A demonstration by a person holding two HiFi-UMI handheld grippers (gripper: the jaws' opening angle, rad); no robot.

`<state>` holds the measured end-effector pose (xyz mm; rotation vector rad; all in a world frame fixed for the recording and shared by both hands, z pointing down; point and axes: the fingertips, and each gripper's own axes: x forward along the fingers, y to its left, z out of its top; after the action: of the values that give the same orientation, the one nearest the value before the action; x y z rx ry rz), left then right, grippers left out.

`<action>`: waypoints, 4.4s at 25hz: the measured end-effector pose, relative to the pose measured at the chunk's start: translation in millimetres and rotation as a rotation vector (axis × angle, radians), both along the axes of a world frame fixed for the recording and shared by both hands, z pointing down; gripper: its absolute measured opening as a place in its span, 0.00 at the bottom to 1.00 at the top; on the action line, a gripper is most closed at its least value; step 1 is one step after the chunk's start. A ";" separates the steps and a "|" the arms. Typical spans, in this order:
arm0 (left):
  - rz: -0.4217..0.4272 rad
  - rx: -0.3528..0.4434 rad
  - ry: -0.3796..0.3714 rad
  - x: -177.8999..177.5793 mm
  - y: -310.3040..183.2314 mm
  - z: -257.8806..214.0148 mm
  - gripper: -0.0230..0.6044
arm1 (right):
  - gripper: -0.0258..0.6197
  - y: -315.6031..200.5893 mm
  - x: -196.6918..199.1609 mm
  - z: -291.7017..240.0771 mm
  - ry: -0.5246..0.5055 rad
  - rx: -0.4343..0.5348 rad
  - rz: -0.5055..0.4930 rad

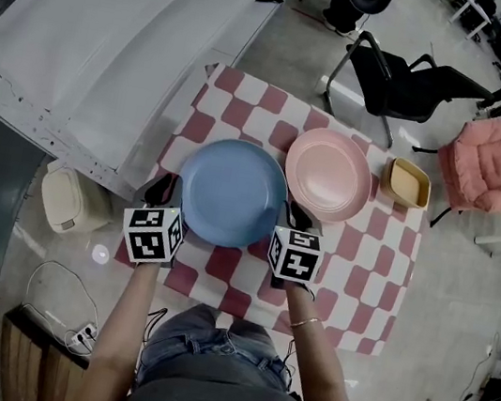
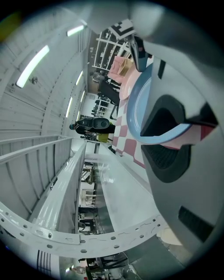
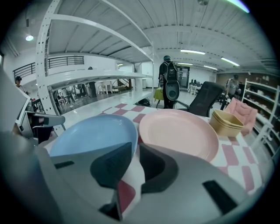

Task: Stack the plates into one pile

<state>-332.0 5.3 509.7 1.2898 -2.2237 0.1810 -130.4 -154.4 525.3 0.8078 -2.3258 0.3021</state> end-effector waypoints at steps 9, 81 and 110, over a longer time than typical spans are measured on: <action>0.109 0.039 -0.029 24.0 -35.1 -23.8 0.13 | 0.13 -14.3 41.6 -15.4 -0.042 0.005 0.119; 0.654 -0.391 0.051 111.8 -310.5 44.5 0.20 | 0.14 -195.6 142.3 24.3 -0.009 -0.159 0.375; 0.598 -0.295 0.042 109.0 -314.2 27.3 0.10 | 0.14 -196.3 138.8 20.7 -0.064 -0.199 0.415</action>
<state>-223.0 -308.9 537.0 1.7219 -1.6383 0.6677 8.4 -350.7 546.0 1.1884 -2.1254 0.7349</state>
